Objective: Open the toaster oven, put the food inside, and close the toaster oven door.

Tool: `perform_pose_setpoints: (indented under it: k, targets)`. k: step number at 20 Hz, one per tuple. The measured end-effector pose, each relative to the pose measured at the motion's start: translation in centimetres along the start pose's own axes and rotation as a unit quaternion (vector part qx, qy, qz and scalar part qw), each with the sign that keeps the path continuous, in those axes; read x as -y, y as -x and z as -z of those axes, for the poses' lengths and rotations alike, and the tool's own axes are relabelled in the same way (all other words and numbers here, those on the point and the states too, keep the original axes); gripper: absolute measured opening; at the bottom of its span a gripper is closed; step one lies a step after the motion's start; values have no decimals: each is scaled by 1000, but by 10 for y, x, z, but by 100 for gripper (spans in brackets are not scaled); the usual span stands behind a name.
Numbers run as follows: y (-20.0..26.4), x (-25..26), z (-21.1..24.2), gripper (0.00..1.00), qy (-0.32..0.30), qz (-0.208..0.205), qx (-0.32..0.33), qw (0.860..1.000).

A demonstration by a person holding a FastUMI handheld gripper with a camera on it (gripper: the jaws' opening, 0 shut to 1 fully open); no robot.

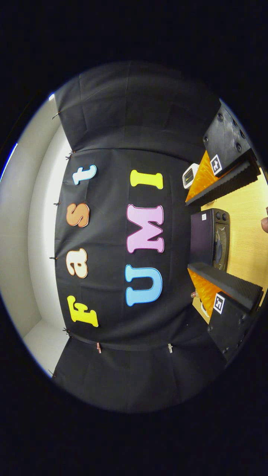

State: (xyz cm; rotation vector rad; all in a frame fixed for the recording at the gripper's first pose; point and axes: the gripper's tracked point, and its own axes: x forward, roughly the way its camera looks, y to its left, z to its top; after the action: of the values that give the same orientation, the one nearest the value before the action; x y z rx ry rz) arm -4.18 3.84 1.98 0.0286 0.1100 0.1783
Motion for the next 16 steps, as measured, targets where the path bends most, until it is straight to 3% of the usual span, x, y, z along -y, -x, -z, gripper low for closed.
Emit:
perform_pose_setpoints:
  k: [16]
  targets:
    - [0, -5, -3, 99, 6, -1, 3, 1000]
